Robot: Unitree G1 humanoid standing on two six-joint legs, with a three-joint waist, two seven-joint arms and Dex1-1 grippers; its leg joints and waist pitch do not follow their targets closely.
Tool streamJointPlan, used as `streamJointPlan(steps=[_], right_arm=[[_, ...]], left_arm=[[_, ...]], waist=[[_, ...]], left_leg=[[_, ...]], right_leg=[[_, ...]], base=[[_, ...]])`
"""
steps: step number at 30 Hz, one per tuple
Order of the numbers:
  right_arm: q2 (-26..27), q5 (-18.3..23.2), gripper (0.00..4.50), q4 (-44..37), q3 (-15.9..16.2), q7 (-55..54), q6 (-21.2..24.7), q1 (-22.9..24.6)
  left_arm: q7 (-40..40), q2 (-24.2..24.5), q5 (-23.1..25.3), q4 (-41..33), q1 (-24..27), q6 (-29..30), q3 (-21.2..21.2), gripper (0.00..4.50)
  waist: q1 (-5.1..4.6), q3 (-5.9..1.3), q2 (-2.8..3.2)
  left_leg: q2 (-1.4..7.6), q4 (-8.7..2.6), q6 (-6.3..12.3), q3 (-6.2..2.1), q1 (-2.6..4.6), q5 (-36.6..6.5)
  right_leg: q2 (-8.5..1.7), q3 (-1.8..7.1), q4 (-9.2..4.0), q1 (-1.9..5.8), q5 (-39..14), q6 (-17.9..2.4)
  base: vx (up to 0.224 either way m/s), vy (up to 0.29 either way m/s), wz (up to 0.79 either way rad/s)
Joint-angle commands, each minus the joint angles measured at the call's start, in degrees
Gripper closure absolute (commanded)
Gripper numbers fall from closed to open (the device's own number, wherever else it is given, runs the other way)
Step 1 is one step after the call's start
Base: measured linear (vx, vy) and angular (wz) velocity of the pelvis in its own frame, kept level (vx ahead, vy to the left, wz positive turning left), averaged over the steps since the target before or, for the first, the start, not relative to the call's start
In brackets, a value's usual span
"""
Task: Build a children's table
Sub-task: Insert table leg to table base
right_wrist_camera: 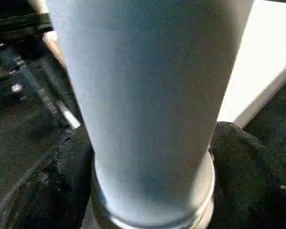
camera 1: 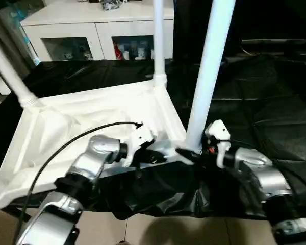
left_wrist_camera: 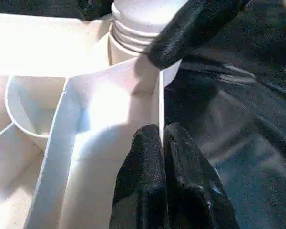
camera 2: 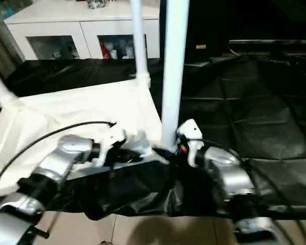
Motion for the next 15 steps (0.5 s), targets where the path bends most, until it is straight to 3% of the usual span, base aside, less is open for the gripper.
streamJointPlan(steps=[1, 5, 6, 7, 15], right_arm=[[-1.44, 0.35, 0.79, -1.30, 1.16, 3.69, 1.11, 0.79], [-1.96, 0.99, 1.03, -2.22, 1.54, 5.40, 2.22, 1.08], [-1.77, 1.03, 1.03, -2.27, 1.64, 5.45, 2.38, 1.17], [-1.58, 1.02, 1.27, -2.24, 1.81, 5.46, 2.45, 1.21], [0.45, 0.88, 1.71, -2.54, 1.74, 2.55, 3.72, 2.02]], left_arm=[[-4.43, 1.74, -1.23, -2.94, 0.51, 0.03, -1.02, 4.50], [-5.94, 2.80, -1.80, -4.19, 0.86, 0.43, -1.10, 4.50], [-5.88, 2.81, -1.82, -4.33, 0.91, 0.48, -1.00, 4.50], [-5.76, 2.74, -1.80, -4.43, 0.94, 0.52, -0.85, 4.50], [-3.16, 1.54, -1.79, -5.34, 1.69, 1.25, -0.71, 4.50]], waist=[[0.06, -3.75, -0.33], [0.09, -3.80, -0.26], [-0.02, -3.82, -1.31], [0.17, -3.86, -0.93], [0.15, -3.70, -1.07]], left_leg=[[2.13, -4.00, 4.25, -0.52, 0.83, -14.59], [2.15, -3.93, 4.71, -0.57, 0.72, -13.07], [2.13, -3.88, 4.89, -0.42, 0.70, -12.82], [2.11, -3.81, 4.89, -0.50, 0.70, -12.39], [2.15, -3.87, 4.71, -0.44, 0.77, -11.64]], right_leg=[[-3.21, 2.40, -3.88, 3.09, -10.90, -13.51], [-3.14, 2.37, -3.58, 3.04, -8.88, -14.06], [-3.10, 2.38, -3.70, 3.07, -8.77, -14.08], [-3.23, 2.39, -3.45, 3.08, -8.85, -14.24], [-3.27, 2.47, -3.76, 2.87, -11.70, -13.12]], base=[[0.000, 0.000, 0.00], [0.000, 0.000, 0.00], [0.000, 0.000, 0.00], [0.000, 0.000, 0.00], [0.000, 0.000, 0.00]])
